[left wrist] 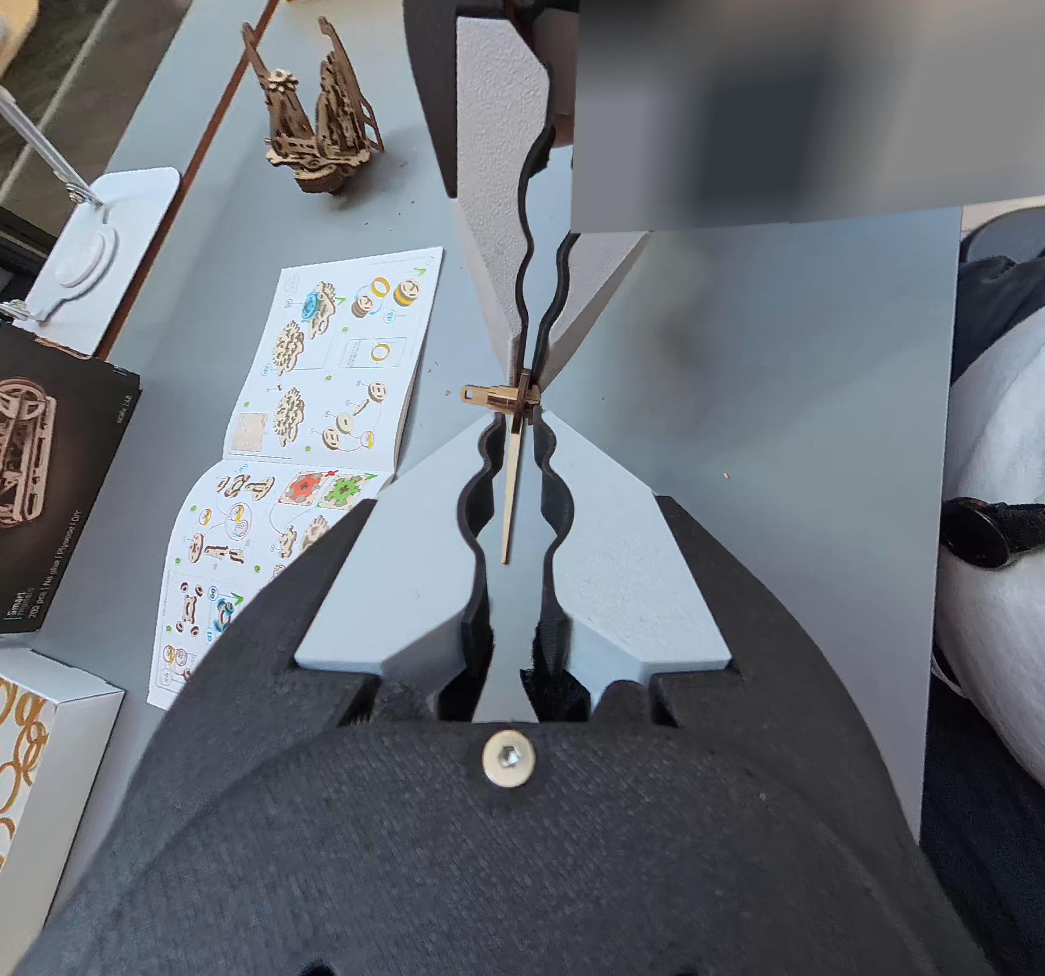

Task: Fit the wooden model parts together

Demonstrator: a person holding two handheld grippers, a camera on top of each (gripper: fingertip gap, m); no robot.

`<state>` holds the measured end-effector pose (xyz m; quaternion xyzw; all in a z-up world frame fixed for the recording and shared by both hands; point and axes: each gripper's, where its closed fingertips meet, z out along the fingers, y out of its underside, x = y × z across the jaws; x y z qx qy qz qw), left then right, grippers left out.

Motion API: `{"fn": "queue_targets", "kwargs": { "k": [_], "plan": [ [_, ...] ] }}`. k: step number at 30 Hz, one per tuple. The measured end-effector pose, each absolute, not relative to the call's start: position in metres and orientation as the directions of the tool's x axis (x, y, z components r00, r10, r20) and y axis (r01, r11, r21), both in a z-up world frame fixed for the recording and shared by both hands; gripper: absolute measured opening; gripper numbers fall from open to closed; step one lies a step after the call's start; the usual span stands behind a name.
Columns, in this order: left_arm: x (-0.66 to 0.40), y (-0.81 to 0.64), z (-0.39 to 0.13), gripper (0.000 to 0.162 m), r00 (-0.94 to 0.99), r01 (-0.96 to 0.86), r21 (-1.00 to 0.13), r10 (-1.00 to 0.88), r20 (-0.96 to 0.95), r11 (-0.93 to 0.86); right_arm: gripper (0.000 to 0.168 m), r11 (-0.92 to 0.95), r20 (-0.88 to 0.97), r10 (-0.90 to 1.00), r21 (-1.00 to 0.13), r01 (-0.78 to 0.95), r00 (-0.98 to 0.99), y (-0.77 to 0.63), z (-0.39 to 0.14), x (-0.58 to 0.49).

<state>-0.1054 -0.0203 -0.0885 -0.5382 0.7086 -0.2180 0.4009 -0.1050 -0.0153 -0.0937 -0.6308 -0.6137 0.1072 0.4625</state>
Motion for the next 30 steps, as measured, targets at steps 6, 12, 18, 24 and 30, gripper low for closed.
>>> {"fn": "queue_targets", "kwargs": {
  "k": [6, 12, 18, 24, 30],
  "plan": [
    [-0.108, -0.023, -0.072, 0.022, -0.050, -0.411, -0.882, -0.972, -0.229, 0.229, 0.001, 0.215, 0.415, 0.871, -0.804, 0.555, 0.263, -0.019, -0.066, -0.107],
    [-0.101, -0.030, -0.052, 0.010, -0.033, -0.265, -0.932, -0.968, -0.249, 0.249, 0.001, 0.150, 0.247, 0.931, -0.930, 0.335, 0.269, -0.025, -0.043, -0.111],
    [-0.102, -0.027, -0.048, 0.001, -0.006, -0.274, -0.905, -0.942, -0.335, 0.324, 0.020, 0.146, 0.243, 0.934, -0.929, 0.341, 0.263, -0.022, -0.047, -0.108],
    [-0.106, -0.029, -0.055, 0.000, -0.033, -0.355, -0.837, -0.900, -0.435, 0.417, 0.014, 0.252, 0.343, 0.908, -0.906, 0.340, 0.240, -0.029, -0.041, -0.113],
    [-0.105, -0.033, -0.059, 0.001, -0.068, -0.363, -0.822, -0.892, -0.446, 0.439, 0.008, 0.286, 0.399, 0.890, -0.864, 0.414, 0.219, -0.031, -0.048, -0.113]
  ]
}}
